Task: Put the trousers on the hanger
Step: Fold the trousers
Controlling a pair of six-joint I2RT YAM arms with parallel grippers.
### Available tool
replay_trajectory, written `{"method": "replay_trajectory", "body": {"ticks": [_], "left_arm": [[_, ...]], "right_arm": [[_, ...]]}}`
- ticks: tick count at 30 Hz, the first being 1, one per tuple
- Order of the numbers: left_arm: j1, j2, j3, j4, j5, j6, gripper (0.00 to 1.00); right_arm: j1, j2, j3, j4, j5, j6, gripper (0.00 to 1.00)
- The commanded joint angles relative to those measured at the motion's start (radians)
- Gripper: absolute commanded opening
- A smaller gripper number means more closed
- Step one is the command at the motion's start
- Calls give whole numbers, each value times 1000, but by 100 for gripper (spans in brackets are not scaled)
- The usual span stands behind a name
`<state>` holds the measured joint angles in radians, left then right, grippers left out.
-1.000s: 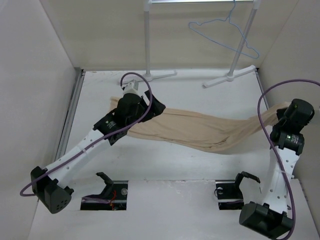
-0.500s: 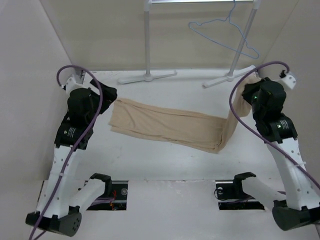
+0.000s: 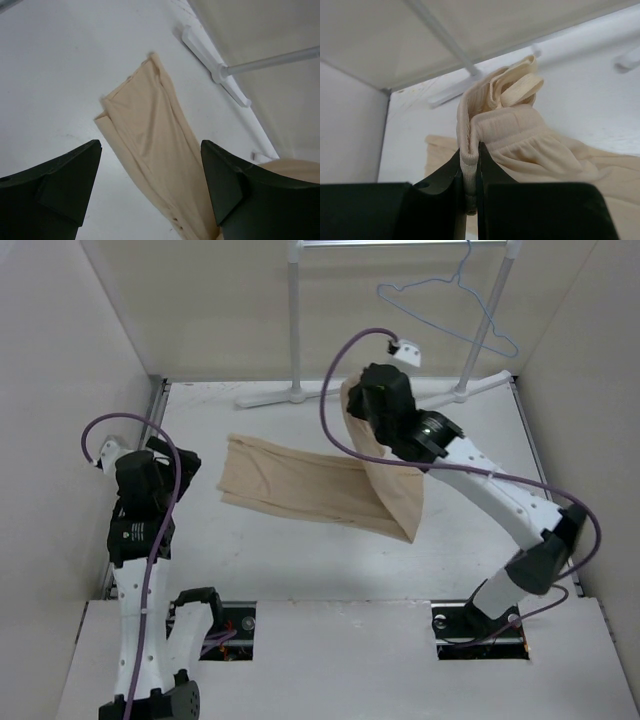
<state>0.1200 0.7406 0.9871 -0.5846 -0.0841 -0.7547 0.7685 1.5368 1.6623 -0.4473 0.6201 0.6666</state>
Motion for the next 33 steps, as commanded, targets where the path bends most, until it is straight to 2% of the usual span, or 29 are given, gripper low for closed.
{"method": "replay_trajectory", "body": {"ticks": [1, 5, 7, 8, 10, 11, 14, 17, 21, 22, 25, 26, 27, 29, 33], "left_arm": [[42, -49, -30, 2, 18, 14, 80], [108, -86, -48, -32, 4, 20, 80], [134, -96, -47, -46, -11, 32, 80], [140, -96, -44, -52, -31, 35, 80], [146, -95, -44, -55, -49, 38, 81], [151, -92, -44, -60, -52, 38, 81], [157, -89, -34, -55, -60, 38, 81], [168, -61, -28, -46, -66, 25, 81], [125, 0, -53, -12, -68, 20, 81], [108, 22, -71, 5, -72, 20, 81], [24, 116, -125, 67, -72, 31, 76], [-11, 152, -133, 92, -77, 34, 72], [-38, 184, -133, 113, -80, 40, 69], [-104, 280, -93, 164, -88, 70, 56], [-251, 541, 80, 227, -86, 263, 46]], "right_arm": [[74, 139, 173, 85, 26, -2, 2], [169, 385, 385, 67, -2, 8, 3], [218, 507, 492, 42, -22, 43, 7], [247, 569, 543, 23, -36, 65, 15], [294, 673, 646, -17, -65, 74, 49], [309, 703, 683, -48, -112, 85, 57], [320, 669, 663, -62, -197, 88, 60], [312, 534, 513, -28, -200, 62, 63], [231, 262, 123, 99, -209, 42, 63], [205, 194, 15, 125, -220, 42, 59], [124, 12, -276, 148, -250, 53, 24], [96, -44, -368, 147, -261, 53, 16], [70, -103, -460, 145, -272, 57, 14], [24, -215, -623, 144, -287, 71, 15], [-39, -403, -860, 131, -330, 91, 28]]}}
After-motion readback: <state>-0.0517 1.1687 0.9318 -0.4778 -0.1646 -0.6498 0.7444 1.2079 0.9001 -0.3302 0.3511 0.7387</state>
